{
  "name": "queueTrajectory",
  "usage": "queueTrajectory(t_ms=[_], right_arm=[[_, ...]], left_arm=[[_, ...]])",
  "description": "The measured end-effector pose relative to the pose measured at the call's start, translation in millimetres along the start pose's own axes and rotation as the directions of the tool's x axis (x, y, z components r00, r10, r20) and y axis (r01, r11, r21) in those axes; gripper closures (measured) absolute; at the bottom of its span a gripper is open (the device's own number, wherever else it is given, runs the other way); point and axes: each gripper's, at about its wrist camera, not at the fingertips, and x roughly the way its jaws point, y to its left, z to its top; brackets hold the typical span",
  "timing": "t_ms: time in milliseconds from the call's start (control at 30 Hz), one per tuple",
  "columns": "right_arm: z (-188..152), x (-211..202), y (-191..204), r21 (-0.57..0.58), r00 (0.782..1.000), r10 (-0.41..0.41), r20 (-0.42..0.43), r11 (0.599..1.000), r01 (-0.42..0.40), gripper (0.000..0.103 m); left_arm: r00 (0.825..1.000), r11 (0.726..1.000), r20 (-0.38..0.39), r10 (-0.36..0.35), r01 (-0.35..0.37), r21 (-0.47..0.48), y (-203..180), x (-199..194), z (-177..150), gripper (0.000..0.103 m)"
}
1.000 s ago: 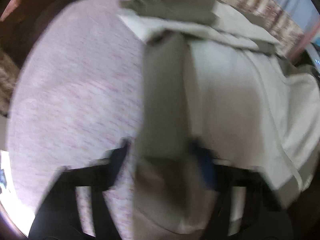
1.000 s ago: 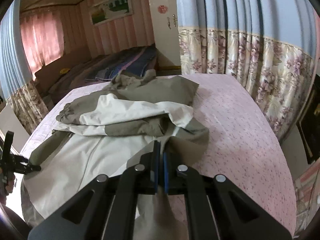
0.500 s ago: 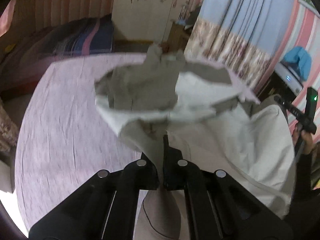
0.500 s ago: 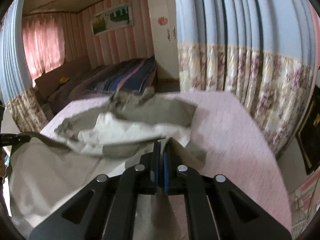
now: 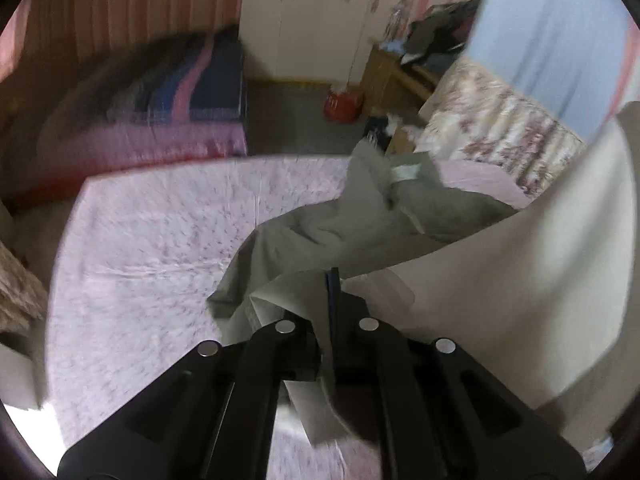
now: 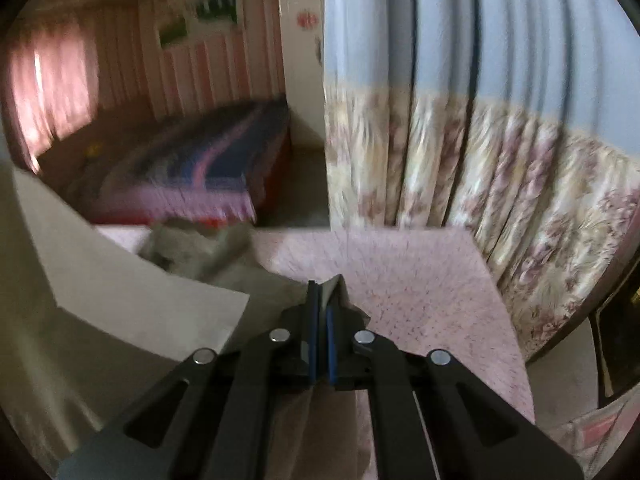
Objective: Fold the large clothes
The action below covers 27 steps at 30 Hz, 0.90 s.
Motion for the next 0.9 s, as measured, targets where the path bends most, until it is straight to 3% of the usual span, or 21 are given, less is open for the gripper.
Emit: queueTrajectory(t_ms=[100, 133, 200, 300, 333, 367, 533, 700, 733, 767, 800, 833, 867, 900], right_arm=[[-5, 62, -5, 0.025, 0.989, 0.011, -0.146, 1.000, -0.008, 0.099], [-9, 73, -9, 0.045, 0.983, 0.031, -0.181, 0.999, -0.023, 0.095], [-16, 93, -24, 0.156, 0.954, 0.134, -0.270, 0.983, -0.094, 0.085], [-23, 71, -51, 0.343, 0.932, 0.301, -0.203, 0.913, -0.220, 0.059], [-24, 60, -57, 0.374, 0.923, 0.342, -0.177, 0.891, -0.258, 0.038], [-25, 47, -61, 0.389, 0.922, 0.355, -0.153, 0.879, -0.274, 0.030], [-48, -28, -63, 0.294, 0.981, 0.185, -0.055, 0.942, -0.162, 0.029], [-81, -75, -58, 0.203, 0.999, 0.037, 0.014, 0.978, -0.039, 0.029], [-86, -81, -58, 0.195, 0.999, 0.033, 0.021, 0.980, -0.037, 0.029], [-91, -85, -56, 0.185, 0.999, 0.032, 0.026, 0.982, -0.036, 0.029], [-96, -91, -51, 0.173, 0.999, 0.034, 0.026, 0.984, -0.039, 0.029], [-99, -92, -49, 0.161, 0.999, 0.035, 0.026, 0.986, -0.039, 0.029], [-101, -94, -46, 0.147, 0.999, 0.032, 0.029, 0.989, -0.036, 0.029], [-104, -97, -41, 0.129, 0.999, 0.020, 0.039, 0.991, -0.025, 0.029]], left_arm=[[0.995, 0.999, -0.101, 0.002, -0.006, -0.035, 18, 52, 6, 0.097], [0.991, 0.998, -0.134, -0.011, 0.004, -0.055, 24, 67, 6, 0.096], [0.987, 0.996, -0.154, -0.038, 0.025, -0.085, 32, 76, 6, 0.096], [0.987, 0.991, -0.143, -0.072, 0.055, -0.120, 35, 64, 5, 0.094], [0.988, 0.992, -0.141, -0.071, 0.055, -0.115, 32, 54, 3, 0.093], [0.988, 0.992, -0.137, -0.071, 0.056, -0.109, 29, 45, 0, 0.091], [0.993, 0.993, -0.109, -0.053, 0.041, -0.112, 17, 0, -26, 0.069], [0.996, 0.993, -0.090, -0.017, 0.007, -0.116, 14, -32, -52, 0.051], [0.997, 0.992, -0.077, 0.020, -0.029, -0.122, 16, -41, -57, 0.048], [0.996, 0.990, -0.061, 0.061, -0.068, -0.123, 16, -47, -58, 0.027], [0.989, 0.981, -0.029, 0.148, -0.150, -0.120, 15, -57, -61, 0.003], [0.961, 0.956, 0.030, 0.274, -0.269, -0.114, 14, -72, -63, 0.004], [0.940, 0.938, 0.065, 0.336, -0.328, -0.108, 11, -83, -66, 0.003], [0.931, 0.932, 0.079, 0.357, -0.348, -0.102, 8, -92, -70, 0.003]])
